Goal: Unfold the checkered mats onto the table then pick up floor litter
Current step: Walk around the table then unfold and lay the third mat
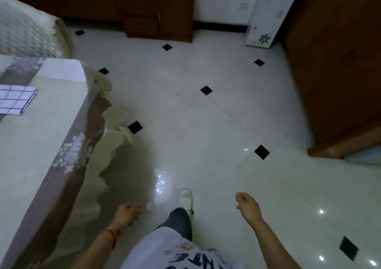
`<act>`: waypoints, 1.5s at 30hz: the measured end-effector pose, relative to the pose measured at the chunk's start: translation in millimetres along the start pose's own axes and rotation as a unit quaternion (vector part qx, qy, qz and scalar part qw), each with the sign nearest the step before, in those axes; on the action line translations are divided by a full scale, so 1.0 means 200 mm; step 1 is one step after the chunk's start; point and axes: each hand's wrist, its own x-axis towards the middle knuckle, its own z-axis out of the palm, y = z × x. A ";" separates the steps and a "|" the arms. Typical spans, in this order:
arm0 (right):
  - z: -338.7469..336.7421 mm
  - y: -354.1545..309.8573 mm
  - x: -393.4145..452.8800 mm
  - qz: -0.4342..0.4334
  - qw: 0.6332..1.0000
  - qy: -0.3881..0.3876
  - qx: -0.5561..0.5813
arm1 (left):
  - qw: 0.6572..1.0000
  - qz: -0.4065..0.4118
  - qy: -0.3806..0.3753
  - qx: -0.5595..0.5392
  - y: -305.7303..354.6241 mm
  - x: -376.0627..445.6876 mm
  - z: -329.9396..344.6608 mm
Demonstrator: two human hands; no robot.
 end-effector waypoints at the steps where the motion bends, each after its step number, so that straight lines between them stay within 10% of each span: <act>1: -0.02 -0.07 0.07 0.001 1.000 -0.004 -0.001 | 1.000 0.001 0.002 0.004 0.10 0.05 0.01; 16: -0.36 -1.02 1.13 -0.008 0.997 -0.060 -0.045 | 0.996 0.076 -0.010 -0.046 1.76 0.69 0.15; 35: 0.10 -2.87 2.19 -0.195 0.927 -0.218 -0.233 | 0.936 -0.109 0.154 -0.297 2.03 1.23 -0.16; 45: 0.57 -3.56 2.39 -0.208 0.896 -0.266 -0.289 | 0.914 -0.063 0.198 -0.348 2.59 1.62 -0.80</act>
